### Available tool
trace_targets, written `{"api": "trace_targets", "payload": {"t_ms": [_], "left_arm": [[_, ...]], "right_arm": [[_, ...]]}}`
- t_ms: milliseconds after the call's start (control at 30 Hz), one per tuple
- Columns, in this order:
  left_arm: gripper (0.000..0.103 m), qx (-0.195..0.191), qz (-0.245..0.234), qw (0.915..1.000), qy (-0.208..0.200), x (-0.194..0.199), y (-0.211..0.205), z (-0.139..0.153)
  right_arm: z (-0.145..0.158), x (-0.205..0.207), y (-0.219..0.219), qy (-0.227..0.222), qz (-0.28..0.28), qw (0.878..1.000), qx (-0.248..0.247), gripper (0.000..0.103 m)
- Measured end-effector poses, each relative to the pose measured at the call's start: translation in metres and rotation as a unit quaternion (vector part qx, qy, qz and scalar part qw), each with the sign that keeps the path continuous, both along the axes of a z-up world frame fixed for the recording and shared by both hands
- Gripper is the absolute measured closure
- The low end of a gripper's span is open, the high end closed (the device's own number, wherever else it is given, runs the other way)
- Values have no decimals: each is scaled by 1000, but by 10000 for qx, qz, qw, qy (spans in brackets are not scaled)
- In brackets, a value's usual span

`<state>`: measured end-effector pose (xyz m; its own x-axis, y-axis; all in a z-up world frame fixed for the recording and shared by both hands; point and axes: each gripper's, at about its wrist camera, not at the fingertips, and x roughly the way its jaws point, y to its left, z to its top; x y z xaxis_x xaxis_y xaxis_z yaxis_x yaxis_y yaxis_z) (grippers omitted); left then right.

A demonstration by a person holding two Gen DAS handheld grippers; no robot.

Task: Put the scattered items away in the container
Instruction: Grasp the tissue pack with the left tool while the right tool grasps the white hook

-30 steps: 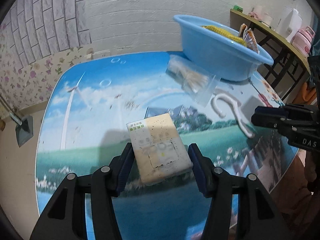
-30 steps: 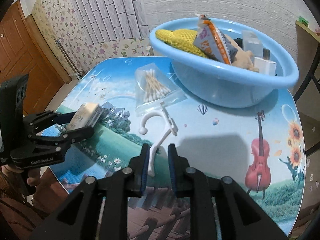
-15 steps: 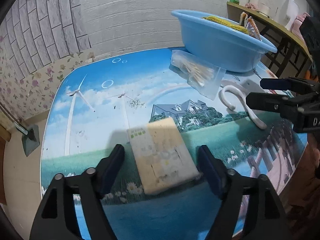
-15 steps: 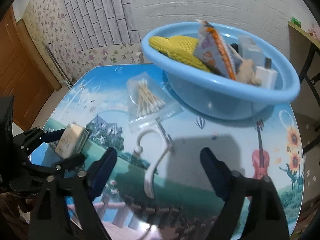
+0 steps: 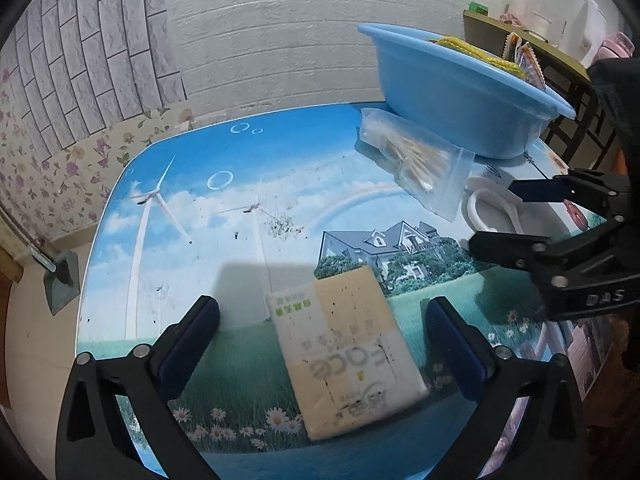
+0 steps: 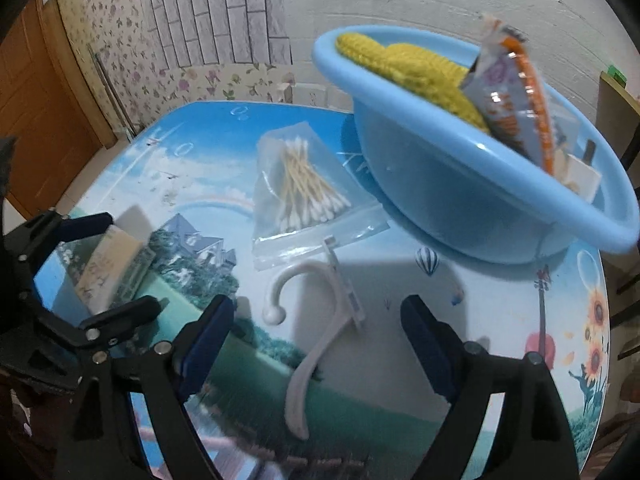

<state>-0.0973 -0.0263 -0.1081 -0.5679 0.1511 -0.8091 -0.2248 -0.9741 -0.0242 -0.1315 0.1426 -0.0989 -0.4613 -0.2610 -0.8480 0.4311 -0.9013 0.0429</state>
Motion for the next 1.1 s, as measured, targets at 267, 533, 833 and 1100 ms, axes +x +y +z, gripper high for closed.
{"api": "trace_targets", "payload": {"t_ms": [267,533,833,1100], "left_arm": [[0,18,-18,10000,23,0,0,-1],[0,18,-22,10000,27,1,0,0],[0,28,-33,10000,27,1,0,0],[23,17,-53,9997,232,7,1,3]], "right_arm": [[-5,-6,-4,149,22,9999,24,6],[-7,-5,-7,140,-20,9999,6,0],[-4,3,0,215,182,9996,3,6],[5,8,19,347,92,9993,-78,52]]}}
